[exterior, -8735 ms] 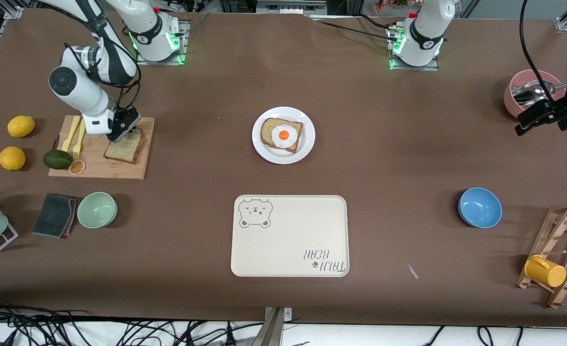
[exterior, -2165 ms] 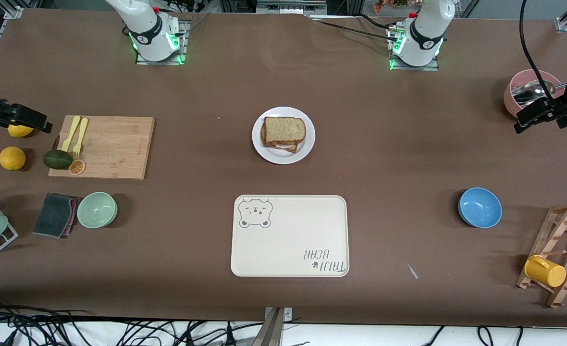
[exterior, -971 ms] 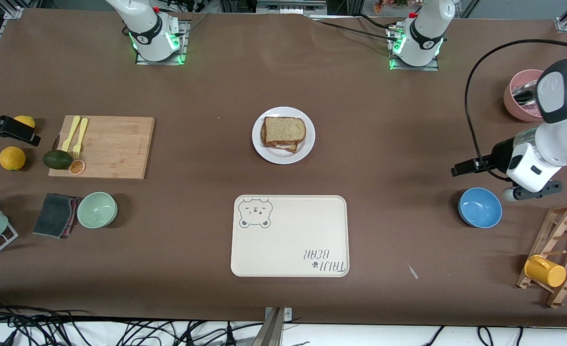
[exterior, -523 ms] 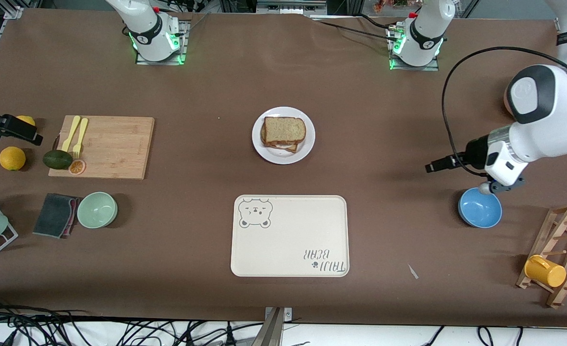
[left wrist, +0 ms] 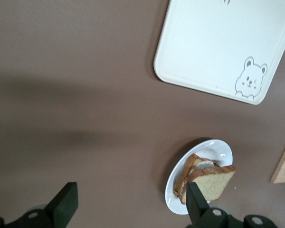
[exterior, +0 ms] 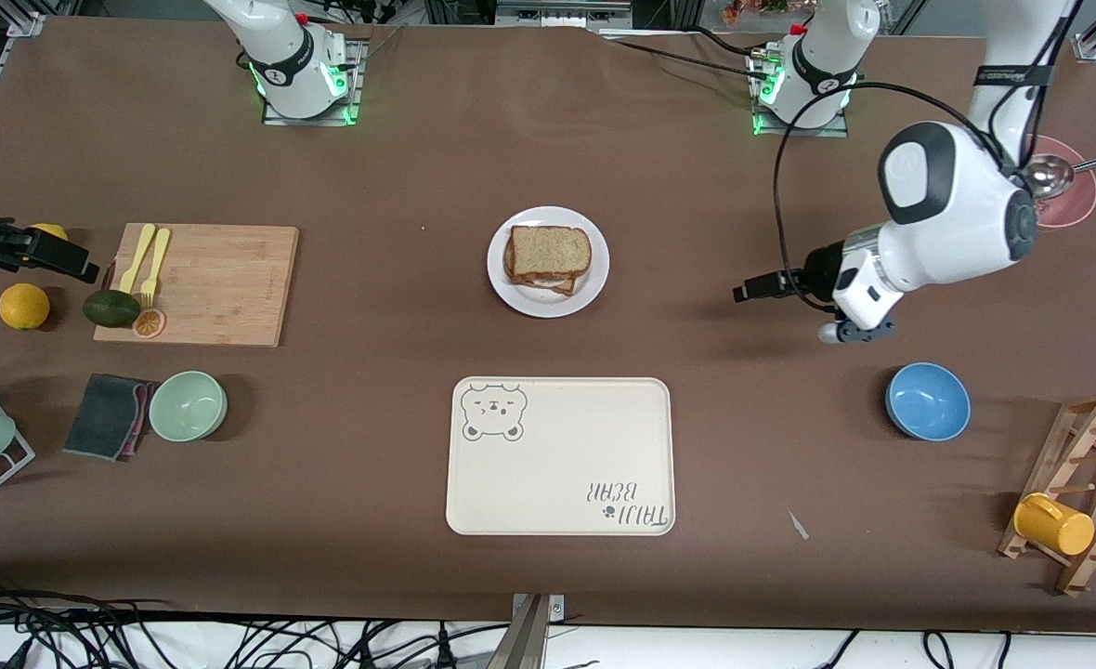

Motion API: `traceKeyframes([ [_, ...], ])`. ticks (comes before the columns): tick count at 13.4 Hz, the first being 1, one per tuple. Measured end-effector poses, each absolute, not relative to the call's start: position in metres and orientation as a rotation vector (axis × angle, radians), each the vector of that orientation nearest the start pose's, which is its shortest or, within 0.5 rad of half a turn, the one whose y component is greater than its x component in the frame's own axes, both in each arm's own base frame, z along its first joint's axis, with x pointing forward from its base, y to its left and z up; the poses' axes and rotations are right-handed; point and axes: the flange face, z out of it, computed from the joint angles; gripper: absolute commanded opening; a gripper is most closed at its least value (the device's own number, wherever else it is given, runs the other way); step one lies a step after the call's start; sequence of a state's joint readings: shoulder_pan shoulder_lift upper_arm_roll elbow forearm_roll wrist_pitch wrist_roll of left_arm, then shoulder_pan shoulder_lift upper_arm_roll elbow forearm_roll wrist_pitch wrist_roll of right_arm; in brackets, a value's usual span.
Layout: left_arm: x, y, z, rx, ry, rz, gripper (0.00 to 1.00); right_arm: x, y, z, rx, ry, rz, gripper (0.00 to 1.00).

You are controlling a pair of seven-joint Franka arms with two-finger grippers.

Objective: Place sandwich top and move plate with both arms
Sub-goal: 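Swing the left gripper toward the white plate, then lower the left gripper to the plate rim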

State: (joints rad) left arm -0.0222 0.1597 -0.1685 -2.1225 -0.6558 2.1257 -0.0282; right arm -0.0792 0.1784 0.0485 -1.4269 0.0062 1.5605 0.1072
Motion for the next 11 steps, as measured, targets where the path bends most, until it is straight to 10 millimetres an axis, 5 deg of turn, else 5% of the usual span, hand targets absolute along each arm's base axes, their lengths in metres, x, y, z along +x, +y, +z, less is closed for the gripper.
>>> traceKeyframes([
  [7,0.504,-0.187,0.296,2.483,0.269,-0.244,0.99,0.612,-0.009,0.575,-3.121,0.197,0.101,1.0],
  [11,0.469,-0.203,0.264,2.371,0.229,-0.217,0.99,0.613,-0.009,0.575,-3.121,0.196,0.1,1.0],
])
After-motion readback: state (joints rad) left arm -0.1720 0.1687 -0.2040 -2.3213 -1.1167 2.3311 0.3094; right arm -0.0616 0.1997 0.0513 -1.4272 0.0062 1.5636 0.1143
